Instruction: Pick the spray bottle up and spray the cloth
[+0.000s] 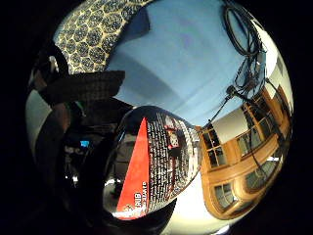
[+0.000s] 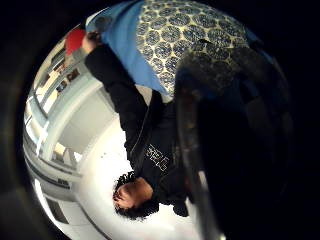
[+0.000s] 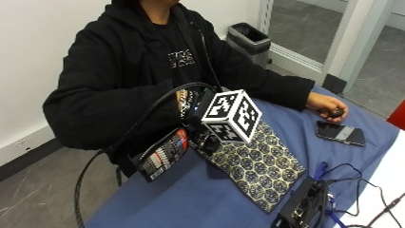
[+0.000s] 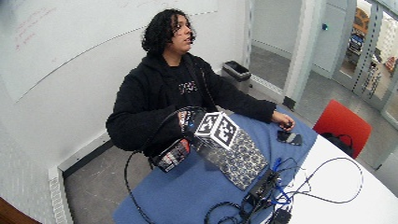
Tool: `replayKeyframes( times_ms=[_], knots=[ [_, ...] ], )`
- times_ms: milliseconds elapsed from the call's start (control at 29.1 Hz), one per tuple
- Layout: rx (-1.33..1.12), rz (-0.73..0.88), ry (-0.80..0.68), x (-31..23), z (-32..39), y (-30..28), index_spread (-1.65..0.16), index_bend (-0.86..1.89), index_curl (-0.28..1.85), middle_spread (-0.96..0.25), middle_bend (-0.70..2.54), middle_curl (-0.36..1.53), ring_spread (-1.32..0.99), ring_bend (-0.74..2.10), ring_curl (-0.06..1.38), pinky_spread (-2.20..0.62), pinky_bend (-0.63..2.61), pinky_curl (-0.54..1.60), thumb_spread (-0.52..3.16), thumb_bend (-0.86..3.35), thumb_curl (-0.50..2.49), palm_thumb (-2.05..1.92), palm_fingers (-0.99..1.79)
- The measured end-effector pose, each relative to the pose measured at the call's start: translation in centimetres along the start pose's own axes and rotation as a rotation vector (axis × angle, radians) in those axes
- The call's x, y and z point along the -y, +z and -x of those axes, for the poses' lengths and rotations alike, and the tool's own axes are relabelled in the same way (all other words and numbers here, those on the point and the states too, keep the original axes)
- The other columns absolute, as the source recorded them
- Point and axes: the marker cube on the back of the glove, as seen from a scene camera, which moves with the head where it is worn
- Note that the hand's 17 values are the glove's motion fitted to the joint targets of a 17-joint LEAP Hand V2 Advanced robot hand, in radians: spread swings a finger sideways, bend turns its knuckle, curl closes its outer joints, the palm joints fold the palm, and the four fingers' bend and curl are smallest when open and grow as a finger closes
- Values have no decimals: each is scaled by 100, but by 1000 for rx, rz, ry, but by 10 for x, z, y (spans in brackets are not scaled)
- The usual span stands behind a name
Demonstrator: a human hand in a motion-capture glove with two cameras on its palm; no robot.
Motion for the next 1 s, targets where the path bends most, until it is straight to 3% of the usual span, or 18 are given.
replayKeyframes(
  times_ms=[172, 618, 995],
  knots=[
    [-112, 140, 88, 9, -13, 33, -20, 25, 56, -10, 68, 57, -15, 69, 49, -18, 47, 41, 115, -1, 36, 78, 131],
    [-145, 317, 212, 55, -27, 60, -19, 25, 59, -10, 68, 57, -14, 68, 49, -16, 44, 41, 118, -1, 34, 79, 130],
    [-127, 221, 113, 46, -3, 38, -18, 24, 61, -9, 67, 57, -14, 68, 48, -14, 40, 41, 121, -1, 32, 80, 128]
  ],
)
